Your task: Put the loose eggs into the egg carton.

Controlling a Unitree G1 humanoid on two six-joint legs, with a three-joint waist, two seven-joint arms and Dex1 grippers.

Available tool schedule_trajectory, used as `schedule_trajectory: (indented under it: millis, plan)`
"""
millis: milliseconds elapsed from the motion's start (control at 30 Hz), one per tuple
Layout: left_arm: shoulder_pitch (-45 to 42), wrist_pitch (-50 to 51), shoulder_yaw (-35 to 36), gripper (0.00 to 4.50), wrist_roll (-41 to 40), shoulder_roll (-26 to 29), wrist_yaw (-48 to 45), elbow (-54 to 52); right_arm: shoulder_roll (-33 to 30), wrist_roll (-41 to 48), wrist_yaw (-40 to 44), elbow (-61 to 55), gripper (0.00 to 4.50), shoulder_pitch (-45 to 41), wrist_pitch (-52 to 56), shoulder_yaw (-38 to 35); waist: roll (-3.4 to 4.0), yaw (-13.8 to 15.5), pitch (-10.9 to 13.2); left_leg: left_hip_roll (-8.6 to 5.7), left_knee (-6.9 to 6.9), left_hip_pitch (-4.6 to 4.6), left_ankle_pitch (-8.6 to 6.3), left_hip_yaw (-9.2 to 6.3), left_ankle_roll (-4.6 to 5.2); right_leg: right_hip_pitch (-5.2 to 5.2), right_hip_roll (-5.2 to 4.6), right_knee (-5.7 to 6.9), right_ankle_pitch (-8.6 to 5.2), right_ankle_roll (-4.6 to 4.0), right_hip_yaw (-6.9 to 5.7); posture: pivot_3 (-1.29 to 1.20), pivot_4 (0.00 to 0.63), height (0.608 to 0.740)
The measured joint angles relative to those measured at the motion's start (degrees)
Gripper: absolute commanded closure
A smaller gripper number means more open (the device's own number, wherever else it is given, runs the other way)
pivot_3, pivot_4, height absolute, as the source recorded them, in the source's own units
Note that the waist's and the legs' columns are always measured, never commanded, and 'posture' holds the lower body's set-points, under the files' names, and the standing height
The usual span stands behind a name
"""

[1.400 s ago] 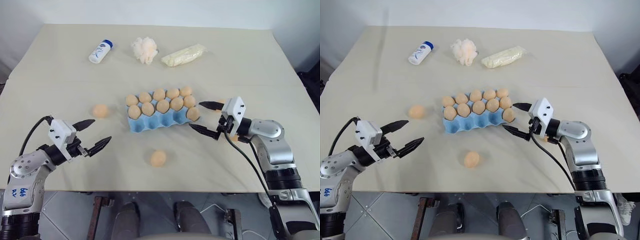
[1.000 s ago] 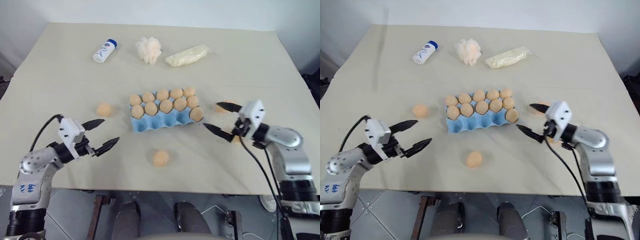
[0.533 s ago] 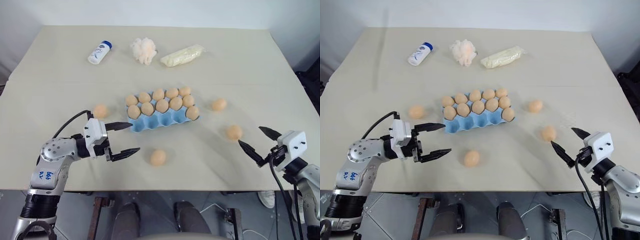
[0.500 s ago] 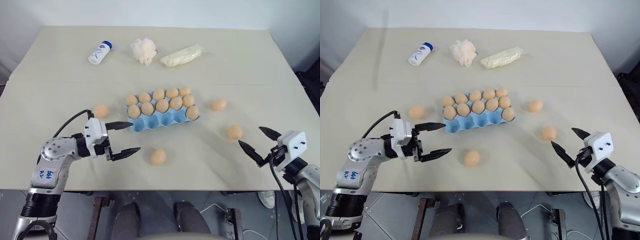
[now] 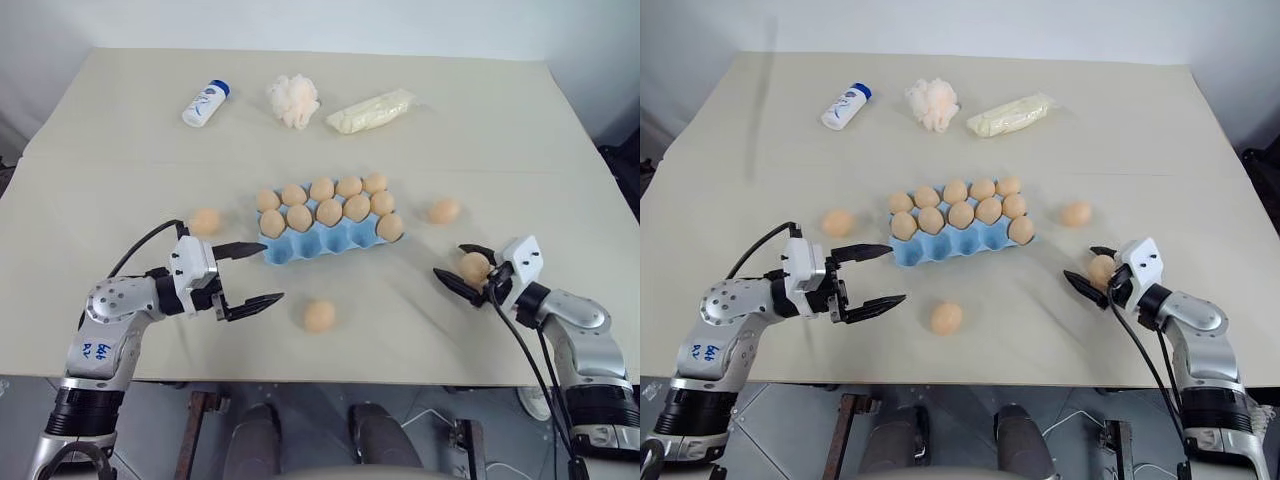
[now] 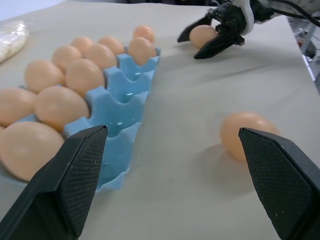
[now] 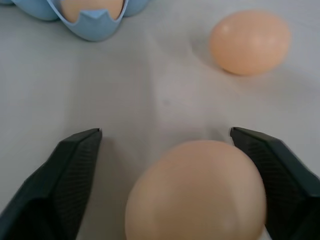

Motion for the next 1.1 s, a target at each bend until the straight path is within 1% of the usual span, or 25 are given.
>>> schedule_trajectory:
  millis: [67,100,167,233,333,433,600,733,833,967,1000,1100]
  plan:
    - [0.98,0.07,1.28,0.0,-0.1,0.19,0.76,-0.91,0.0,0.01,0.72,0.64,1.97,-0.82,-0.56,0.51,0.0,-0.05,0.0,0.0,-0.01,0.0,0.0,0.02,0.0,0.0,0.0,0.0,0.0,0.0,0.0,0.0,0.15,0.74]
    - [1.47,0.16,2.1,0.0,-0.12,0.41,1.14,-0.92,0.0,0.03,1.1,0.56,2.25,-1.11,-0.59,0.76,0.0,-0.09,0.0,0.02,-0.01,0.0,0.0,0.02,0.0,-0.01,0.01,0.01,0.0,0.0,-0.01,0.0,0.15,0.74]
    - [2.57,0.42,3.73,0.0,-0.15,0.68,1.97,-0.97,0.0,0.14,1.76,-0.91,2.25,-1.42,-0.41,1.17,0.01,-0.3,0.0,0.05,0.0,0.01,0.0,0.04,0.0,0.0,0.03,0.02,0.0,0.0,0.02,0.0,0.15,0.74]
    - [3.85,0.89,5.26,0.0,-0.23,0.9,2.79,-0.96,0.56,1.08,2.13,-4.98,2.25,-2.63,1.17,2.44,0.01,-0.73,0.01,0.05,0.04,0.01,0.01,0.05,-0.01,0.0,0.04,0.06,0.0,0.0,0.03,0.0,0.15,0.74]
    - [4.83,1.19,6.59,0.0,-0.31,0.9,3.74,-0.9,3.89,2.27,1.86,-12.13,2.25,-7.38,4.79,6.35,0.01,-1.54,0.01,0.06,0.09,0.03,0.03,0.04,-0.02,0.01,0.05,0.13,0.02,-0.03,0.02,0.0,0.15,0.74]
    - [5.3,1.2,6.71,0.0,-0.31,0.88,4.18,-0.77,6.75,2.29,1.0,-15.28,2.25,-10.68,7.28,10.23,0.01,-1.47,0.01,0.07,0.09,0.02,0.03,-0.04,-0.01,-0.01,0.06,0.2,0.02,-0.04,-0.05,0.0,0.15,0.74]
    - [5.49,1.2,6.88,0.0,-0.31,0.77,4.68,-0.68,10.54,-0.12,-0.61,-12.16,2.25,-15.23,6.43,13.82,-0.01,-1.06,0.0,0.02,0.02,-0.04,0.02,-0.1,-0.02,-0.1,-0.02,0.25,0.03,-0.03,-0.18,0.0,0.15,0.74]
    - [5.47,1.22,6.73,0.0,-0.31,0.29,5.26,-0.77,14.4,-4.18,-2.69,-3.36,2.25,-20.31,3.61,15.88,-0.01,-1.57,0.0,0.05,-0.01,-0.04,0.03,-0.02,-0.05,-0.28,0.0,0.41,0.03,-0.03,-0.15,0.0,0.15,0.74]
    - [5.58,1.26,6.67,0.0,-0.32,0.07,5.65,-1.05,16.38,-5.13,-3.11,0.4,1.55,-22.11,1.94,16.5,-0.01,-1.71,0.0,0.13,-0.04,-0.09,0.05,0.07,-0.09,-0.51,0.04,0.57,0.03,-0.04,-0.1,0.0,0.15,0.74]
    - [6.11,1.49,6.68,0.0,-0.33,0.07,5.82,-1.18,17.39,-5.61,-3.72,3.03,0.2,-22.97,-0.35,16.34,-0.01,-1.72,0.0,0.15,-0.01,-0.23,0.06,0.22,-0.1,-0.79,0.03,0.71,0.03,-0.04,-0.03,0.0,0.15,0.74]
    - [6.07,1.67,6.65,0.0,-0.35,0.06,5.87,-1.22,17.5,-4.93,-3.6,2.26,0.03,-22.64,0.06,16.1,-0.01,-1.72,0.0,0.17,-0.01,-0.23,0.06,0.24,-0.1,-0.82,0.02,0.72,0.03,-0.04,-0.03,0.0,0.15,0.74]
    - [5.94,2.13,6.63,0.0,-0.56,0.05,5.99,-1.76,15.69,-1.69,-2.14,-6.22,0.03,-18.13,2.41,14.71,-0.01,-1.36,0.0,0.2,-0.05,-0.26,0.06,0.23,-0.1,-0.83,0.02,0.72,0.03,-0.04,-0.07,0.0,0.15,0.74]
